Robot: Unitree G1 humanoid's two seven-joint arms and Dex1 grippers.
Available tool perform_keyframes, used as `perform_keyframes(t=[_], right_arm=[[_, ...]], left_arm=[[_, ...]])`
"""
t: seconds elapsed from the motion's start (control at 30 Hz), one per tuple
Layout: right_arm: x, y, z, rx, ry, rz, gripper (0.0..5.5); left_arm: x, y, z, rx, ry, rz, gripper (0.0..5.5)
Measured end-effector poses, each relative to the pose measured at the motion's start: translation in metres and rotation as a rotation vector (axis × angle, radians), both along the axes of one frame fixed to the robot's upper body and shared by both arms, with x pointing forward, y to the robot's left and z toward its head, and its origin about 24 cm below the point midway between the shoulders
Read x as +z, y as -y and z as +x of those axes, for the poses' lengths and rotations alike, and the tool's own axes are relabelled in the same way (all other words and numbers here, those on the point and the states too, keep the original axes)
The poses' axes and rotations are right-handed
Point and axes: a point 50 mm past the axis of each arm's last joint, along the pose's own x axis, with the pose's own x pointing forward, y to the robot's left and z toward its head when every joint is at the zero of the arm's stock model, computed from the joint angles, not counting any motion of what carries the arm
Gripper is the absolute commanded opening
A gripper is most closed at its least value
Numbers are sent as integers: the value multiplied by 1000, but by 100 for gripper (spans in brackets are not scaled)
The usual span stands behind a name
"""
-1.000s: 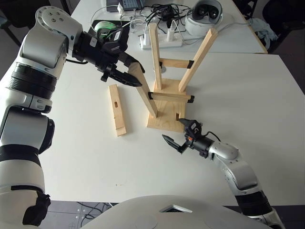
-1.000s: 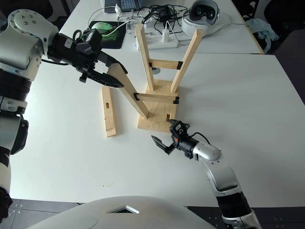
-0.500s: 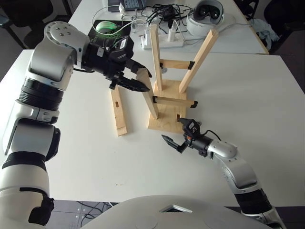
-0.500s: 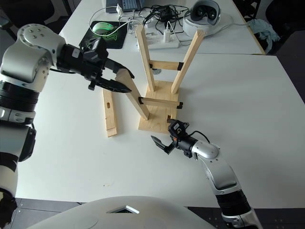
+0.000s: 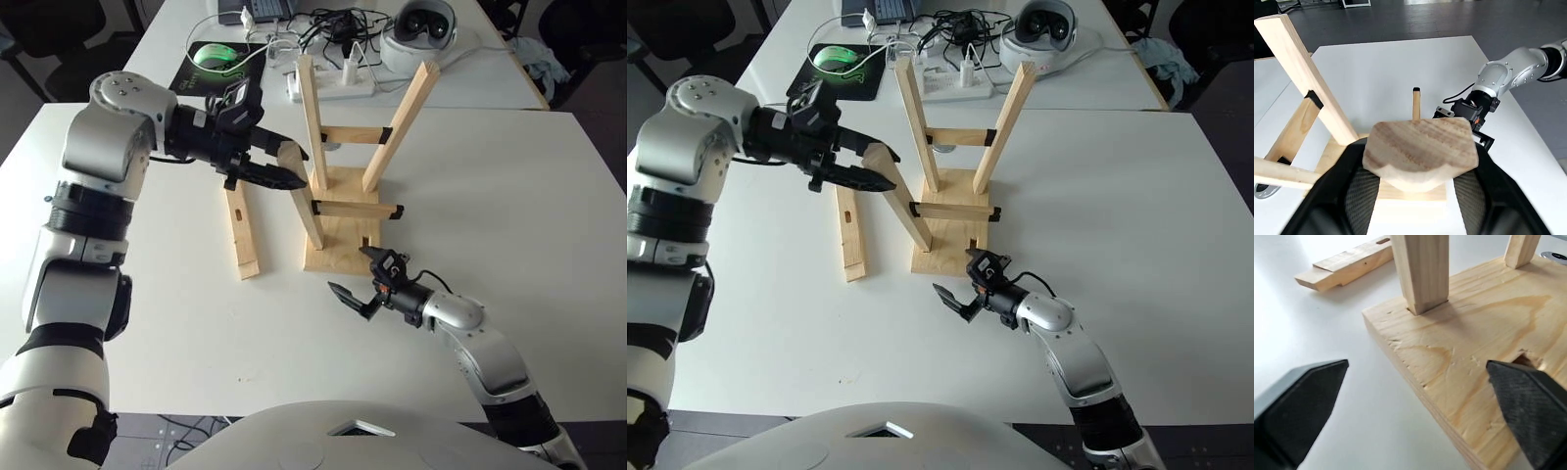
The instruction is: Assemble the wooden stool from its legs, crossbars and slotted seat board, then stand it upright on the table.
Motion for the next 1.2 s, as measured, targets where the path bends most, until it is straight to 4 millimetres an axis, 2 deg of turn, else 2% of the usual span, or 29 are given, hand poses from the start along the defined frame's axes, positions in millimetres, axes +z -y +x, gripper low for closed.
perform_keyframes(t=[0.07,0.27,0.7,0.73,0.8,0.83,0.87,0.9,1.2], right_arm=[[0,0,-1,3,-2,-9,523],[-2,-1,-4,8,-21,-23,523],[-5,-2,0,39,-33,-99,523],[-6,-2,0,40,-34,-101,523],[-6,-2,1,41,-37,-103,523],[-7,-2,1,43,-37,-103,523],[-6,-2,1,48,-33,-100,523],[-5,-2,1,48,-30,-100,523],[-6,-2,3,55,-32,-103,523]], left_arm=[[-5,4,-11,-14,33,11,208],[-6,12,-24,-18,97,15,208],[-16,6,-19,40,61,-10,208],[-17,6,-19,43,62,-14,244],[-25,3,-20,61,41,5,267],[-35,1,-21,73,2,23,281],[-54,-4,-23,106,-65,40,293],[-60,-4,-25,106,-91,45,310],[-56,-2,-27,89,-59,33,427]])
